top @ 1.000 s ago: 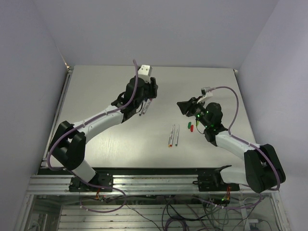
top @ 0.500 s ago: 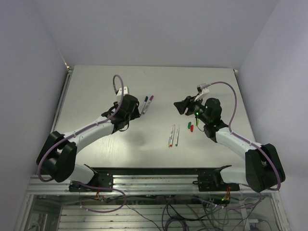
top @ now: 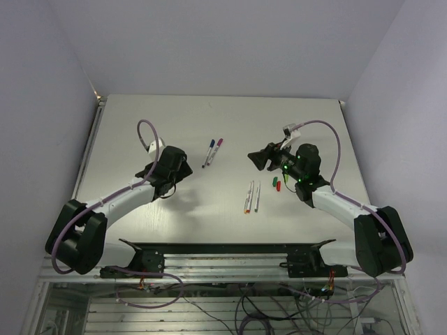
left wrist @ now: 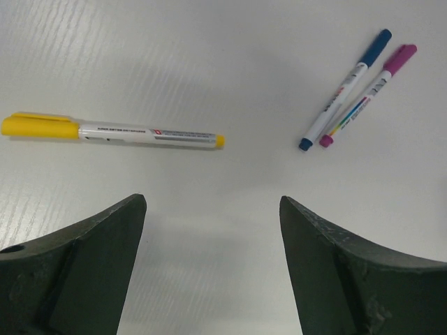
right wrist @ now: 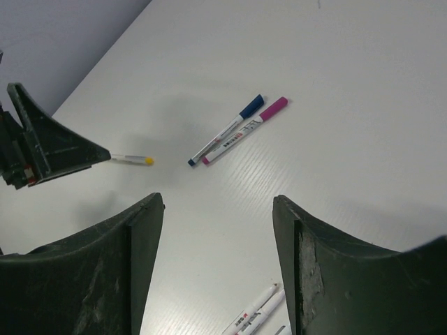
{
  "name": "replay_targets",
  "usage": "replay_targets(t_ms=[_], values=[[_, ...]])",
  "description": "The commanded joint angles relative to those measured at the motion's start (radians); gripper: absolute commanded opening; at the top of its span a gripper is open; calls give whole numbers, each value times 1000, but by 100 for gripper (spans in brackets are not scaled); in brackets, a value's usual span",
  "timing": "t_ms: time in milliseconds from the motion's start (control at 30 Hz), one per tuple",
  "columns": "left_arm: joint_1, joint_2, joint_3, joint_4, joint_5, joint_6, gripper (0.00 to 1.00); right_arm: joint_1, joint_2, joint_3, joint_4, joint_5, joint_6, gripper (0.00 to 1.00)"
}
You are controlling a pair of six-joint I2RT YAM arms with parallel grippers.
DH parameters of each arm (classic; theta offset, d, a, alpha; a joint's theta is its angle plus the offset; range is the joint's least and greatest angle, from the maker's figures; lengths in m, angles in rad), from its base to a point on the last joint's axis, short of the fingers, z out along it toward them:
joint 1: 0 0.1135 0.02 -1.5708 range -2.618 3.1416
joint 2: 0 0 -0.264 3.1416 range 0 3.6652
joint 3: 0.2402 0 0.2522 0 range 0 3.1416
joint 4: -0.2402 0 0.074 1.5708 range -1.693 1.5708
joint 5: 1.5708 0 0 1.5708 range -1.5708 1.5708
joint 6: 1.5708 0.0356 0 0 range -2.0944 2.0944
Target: Insert the pens into the pen caps
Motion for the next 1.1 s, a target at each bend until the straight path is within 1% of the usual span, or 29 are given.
replay_targets(t_ms=[0,367,467,733,933,1067], values=[[32,44,-25,24,49,-71,88,0,18,-13,48,-38,21,64],[70,102,-22,-16,-25,-62,88,1,42,-15,73,-57,34,65],[95,122,-22,-14,-40,-55,88,1,56,-10,79,-66,41,65],[184,201,-23,60,-2,-17,88,0,74,1,78,-72,51,65],[221,330,47,147,65,33,88,0,100,-5,105,-82,76,65],[230,415,95,196,118,55,85,1,114,3,107,-87,83,65]])
